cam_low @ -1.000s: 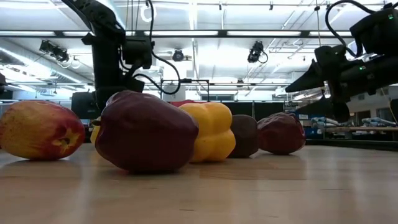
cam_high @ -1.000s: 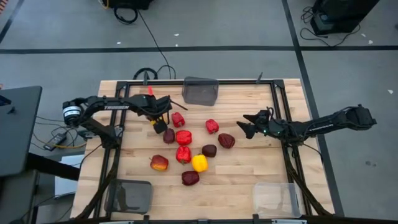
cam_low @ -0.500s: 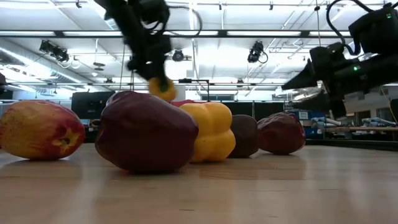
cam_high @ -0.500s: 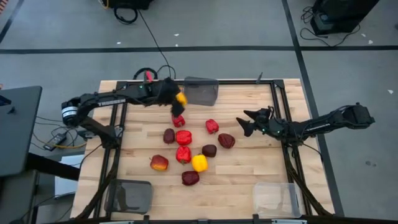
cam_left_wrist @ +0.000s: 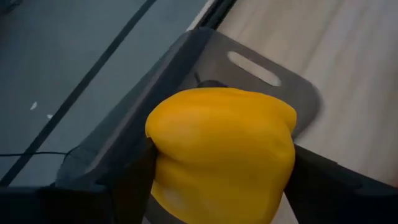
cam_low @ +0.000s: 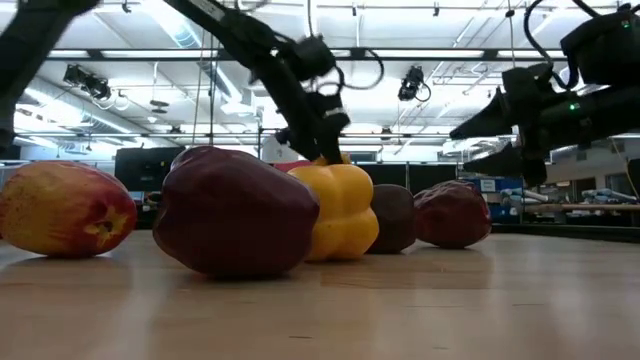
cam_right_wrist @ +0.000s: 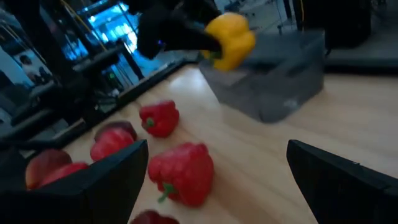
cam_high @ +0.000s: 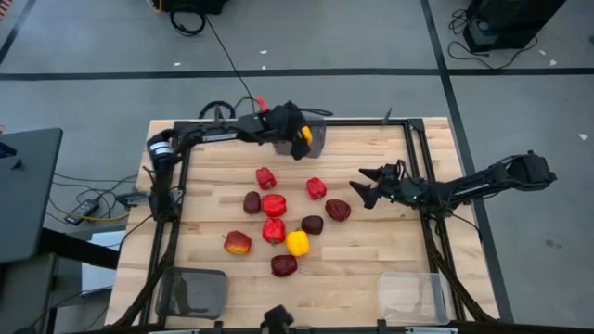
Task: Sort produce into baskets
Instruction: Put the yellow bell pepper into the top black bin
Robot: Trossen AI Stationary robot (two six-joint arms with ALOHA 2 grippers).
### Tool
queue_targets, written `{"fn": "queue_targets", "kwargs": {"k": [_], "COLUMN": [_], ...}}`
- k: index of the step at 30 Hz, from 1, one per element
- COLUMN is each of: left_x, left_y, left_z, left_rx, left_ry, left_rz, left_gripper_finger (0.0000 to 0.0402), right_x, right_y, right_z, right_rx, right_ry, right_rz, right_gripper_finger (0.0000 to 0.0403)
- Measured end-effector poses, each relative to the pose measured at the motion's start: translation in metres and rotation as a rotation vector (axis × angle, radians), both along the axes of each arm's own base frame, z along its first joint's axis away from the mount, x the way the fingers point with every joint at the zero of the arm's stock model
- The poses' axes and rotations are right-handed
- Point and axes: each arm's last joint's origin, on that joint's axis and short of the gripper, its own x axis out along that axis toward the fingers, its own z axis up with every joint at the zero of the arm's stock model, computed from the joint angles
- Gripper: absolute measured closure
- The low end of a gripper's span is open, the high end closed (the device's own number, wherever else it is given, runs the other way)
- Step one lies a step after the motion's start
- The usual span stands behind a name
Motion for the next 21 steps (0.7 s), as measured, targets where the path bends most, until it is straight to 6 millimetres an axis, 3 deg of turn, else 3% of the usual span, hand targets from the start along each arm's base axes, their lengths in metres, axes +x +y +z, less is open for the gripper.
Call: {"fn": "queue_targets", "kwargs": {"k": [5,11,21], "left_x": [0.005,-0.005,-0.01], "left_y": [0.025,0.047,0.067], "left_z": [-0.017,-0.048,-0.05], "left_rx": [-0.057,-0.125,-0.082], "left_ry": [0.076,0.223,0.131], "left_rz": [0.064,0.154,0.353], "left_gripper_finger": [0.0086,0.0085,0.0042], "right_x": [0.001,0.002,0.003], "right_y": [0.003,0.004,0.007], "right_z": [-0.011,-0.017,-0.016], "right_rx": [0.059,0.112,0.183], "right_ry": [0.055,0.063,0.008], "right_rz": [0.004,-0.029,-0.03], "right_gripper_finger": [0.0009,0.0009,0.0009]}}
